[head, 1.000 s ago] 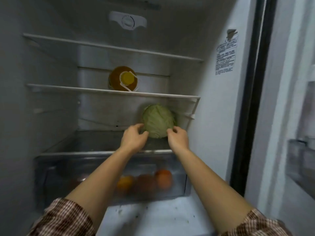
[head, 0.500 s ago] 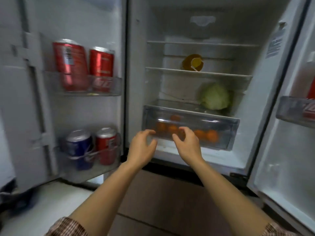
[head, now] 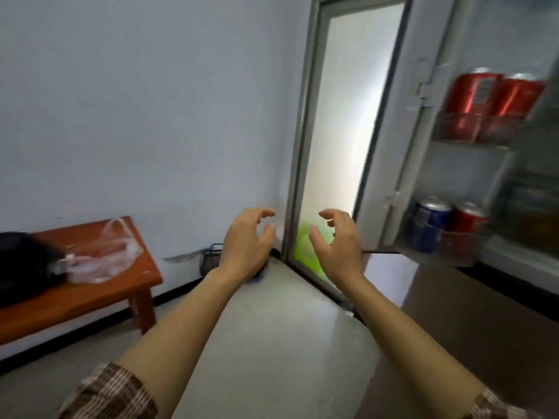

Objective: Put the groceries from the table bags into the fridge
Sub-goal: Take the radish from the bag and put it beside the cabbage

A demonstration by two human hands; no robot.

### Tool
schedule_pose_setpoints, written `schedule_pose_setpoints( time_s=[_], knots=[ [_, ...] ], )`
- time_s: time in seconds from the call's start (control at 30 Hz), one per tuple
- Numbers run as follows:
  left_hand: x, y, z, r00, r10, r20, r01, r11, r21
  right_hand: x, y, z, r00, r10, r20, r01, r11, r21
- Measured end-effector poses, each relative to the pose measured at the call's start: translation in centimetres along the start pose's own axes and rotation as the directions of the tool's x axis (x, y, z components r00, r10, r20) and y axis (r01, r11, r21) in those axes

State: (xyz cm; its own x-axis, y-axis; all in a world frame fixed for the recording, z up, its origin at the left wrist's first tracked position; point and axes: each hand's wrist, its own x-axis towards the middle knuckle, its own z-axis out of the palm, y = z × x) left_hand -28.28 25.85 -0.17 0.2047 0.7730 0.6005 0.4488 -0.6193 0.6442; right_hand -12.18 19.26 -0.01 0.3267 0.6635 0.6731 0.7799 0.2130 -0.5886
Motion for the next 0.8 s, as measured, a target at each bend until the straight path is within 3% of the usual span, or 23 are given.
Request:
schedule_pose_setpoints(
  time_s=[0.2,0.37,0.8],
  knots=[
    [-2.4,-15.9,-19.0,0.977,-0.208,-0.043,0.213,0.947,0.239,-3.8,-12.8,20.1,0.975,0.004,0.224,-0.025,0.996,0.089],
    [-5.1,-26.1,-31.7,0.917,-0.374,-0.139,0.399,0.85,0.345,-6.7,-22.7,33.3,0.898,-0.059,0.437,0.012,0.994,0.109],
    [-7.3,-48.8,-51.3,0.809,-0.505,-0.3,0.588,0.703,0.402,-10.2,-37.1,60.4,0.658,-0.226,0.718,0.128,0.974,0.189]
  ],
)
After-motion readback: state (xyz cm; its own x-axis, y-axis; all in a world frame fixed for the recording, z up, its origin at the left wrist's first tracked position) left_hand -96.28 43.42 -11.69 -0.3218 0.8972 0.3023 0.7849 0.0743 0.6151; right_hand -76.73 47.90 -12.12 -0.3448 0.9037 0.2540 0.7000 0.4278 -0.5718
